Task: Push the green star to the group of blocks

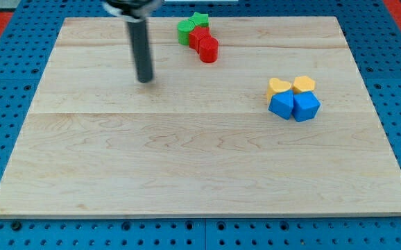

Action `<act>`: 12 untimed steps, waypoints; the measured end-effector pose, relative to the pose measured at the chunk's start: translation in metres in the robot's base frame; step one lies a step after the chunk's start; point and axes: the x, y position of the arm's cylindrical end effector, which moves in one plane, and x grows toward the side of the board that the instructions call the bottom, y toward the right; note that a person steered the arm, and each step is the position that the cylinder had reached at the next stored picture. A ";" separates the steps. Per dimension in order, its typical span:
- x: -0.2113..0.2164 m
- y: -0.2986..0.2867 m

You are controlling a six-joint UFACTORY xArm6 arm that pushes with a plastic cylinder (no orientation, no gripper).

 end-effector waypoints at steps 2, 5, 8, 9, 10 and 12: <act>-0.098 -0.004; -0.155 0.059; -0.155 0.154; -0.132 0.156; -0.100 0.157; -0.086 0.167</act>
